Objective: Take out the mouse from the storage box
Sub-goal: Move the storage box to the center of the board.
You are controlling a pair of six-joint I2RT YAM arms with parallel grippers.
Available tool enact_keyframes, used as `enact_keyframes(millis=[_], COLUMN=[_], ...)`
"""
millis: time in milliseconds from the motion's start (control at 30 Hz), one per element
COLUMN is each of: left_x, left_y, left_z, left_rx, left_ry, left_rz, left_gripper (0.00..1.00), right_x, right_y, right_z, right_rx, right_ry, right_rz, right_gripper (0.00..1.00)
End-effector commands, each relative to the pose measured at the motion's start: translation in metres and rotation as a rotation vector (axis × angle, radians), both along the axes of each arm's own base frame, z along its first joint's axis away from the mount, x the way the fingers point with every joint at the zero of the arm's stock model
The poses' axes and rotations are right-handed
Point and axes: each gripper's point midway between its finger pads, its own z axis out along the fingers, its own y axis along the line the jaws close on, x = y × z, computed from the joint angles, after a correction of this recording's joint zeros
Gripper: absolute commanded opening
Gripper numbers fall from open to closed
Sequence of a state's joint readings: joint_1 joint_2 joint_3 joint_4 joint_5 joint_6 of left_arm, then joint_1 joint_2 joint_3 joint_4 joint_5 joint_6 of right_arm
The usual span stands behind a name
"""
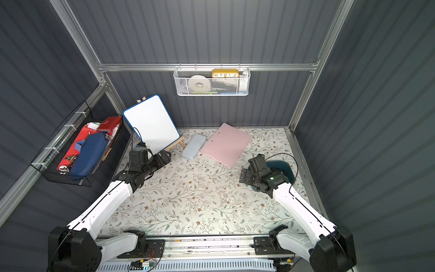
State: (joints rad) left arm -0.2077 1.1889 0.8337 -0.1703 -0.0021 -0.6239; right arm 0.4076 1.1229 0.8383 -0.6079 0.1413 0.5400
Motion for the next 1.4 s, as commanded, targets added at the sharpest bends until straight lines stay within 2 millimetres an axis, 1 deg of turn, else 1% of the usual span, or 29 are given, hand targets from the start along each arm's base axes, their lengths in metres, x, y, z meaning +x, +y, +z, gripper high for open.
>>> enact_keyframes(millis=[0, 67, 100, 133, 233, 400, 567, 600, 667, 733, 800, 867, 933, 1000, 1167, 1233, 1267, 1333, 1367], left_x=[-0.005, -0.008, -0.009, -0.010, -0.011, -0.011, -0.012, -0.012, -0.012, -0.014, -0.017, -0.020, -0.024, -0.027, -0.032, -0.032, -0.031, -0.028, -0.028], left_y=[-0.020, -0.028, -0.032, -0.036, -0.047, -0.051, -0.055, -0.055, -0.048, -0.039, -0.035, -0.032, -0.027, -0.018, -0.020, -0.022, -0.022, -0.023, -0.027], left_z=[-0.010, -0.014, -0.015, -0.016, -0.017, -0.020, -0.029, -0.029, -0.030, -0.028, -0.022, -0.021, -0.024, -0.028, -0.032, -0.033, -0.033, -0.032, -0.032], left_rx=[-0.047, -0.057, -0.060, -0.066, -0.068, -0.070, -0.069, -0.068, -0.034, -0.001, 0.002, 0.009, 0.015, 0.028, -0.008, -0.015, -0.015, -0.011, -0.029], left_ry=[0.019, 0.021, 0.020, 0.021, 0.021, 0.030, 0.052, 0.054, 0.061, 0.060, 0.041, 0.037, 0.053, 0.070, 0.077, 0.085, 0.085, 0.073, 0.074], left_rz=[-0.066, -0.087, -0.095, -0.103, -0.126, -0.131, -0.136, -0.136, -0.115, -0.080, -0.067, -0.056, -0.035, 0.013, 0.020, 0.013, 0.014, 0.008, -0.004], left_gripper=[1.00, 0.99, 0.99, 0.99, 0.99, 1.00, 1.00, 0.99, 0.99, 0.99, 0.99, 1.00, 1.00, 0.99, 0.99, 0.99, 0.99, 0.99, 0.99], right_x=[0.005, 0.008, 0.010, 0.011, 0.013, 0.015, 0.013, 0.011, 0.008, 0.004, 0.000, -0.004, -0.009, -0.014, -0.030, -0.034, -0.035, -0.032, -0.029], right_y=[-0.005, -0.004, -0.003, -0.001, 0.009, 0.024, 0.049, 0.056, 0.072, 0.086, 0.100, 0.113, 0.131, 0.148, 0.184, 0.189, 0.187, 0.172, 0.160], right_z=[-0.004, -0.012, -0.023, -0.028, -0.040, -0.048, -0.052, -0.053, -0.057, -0.059, -0.059, -0.060, -0.058, -0.056, -0.047, -0.040, -0.036, -0.025, -0.017], right_rx=[-0.059, -0.079, -0.096, -0.102, -0.085, -0.060, -0.036, -0.015, 0.025, 0.026, 0.021, 0.019, 0.024, 0.022, -0.010, -0.027, -0.045, -0.084, -0.119], right_ry=[0.014, 0.034, 0.071, 0.093, 0.153, 0.191, 0.196, 0.204, 0.218, 0.217, 0.215, 0.215, 0.209, 0.200, 0.180, 0.161, 0.151, 0.117, 0.080], right_rz=[-0.009, 0.003, 0.011, 0.016, 0.056, 0.083, 0.140, 0.153, 0.182, 0.207, 0.230, 0.249, 0.281, 0.317, 0.398, 0.413, 0.409, 0.357, 0.324], right_gripper=[0.98, 0.97, 0.97, 0.97, 0.95, 0.94, 0.94, 0.94, 0.93, 0.93, 0.93, 0.93, 0.92, 0.92, 0.91, 0.90, 0.90, 0.89, 0.89])
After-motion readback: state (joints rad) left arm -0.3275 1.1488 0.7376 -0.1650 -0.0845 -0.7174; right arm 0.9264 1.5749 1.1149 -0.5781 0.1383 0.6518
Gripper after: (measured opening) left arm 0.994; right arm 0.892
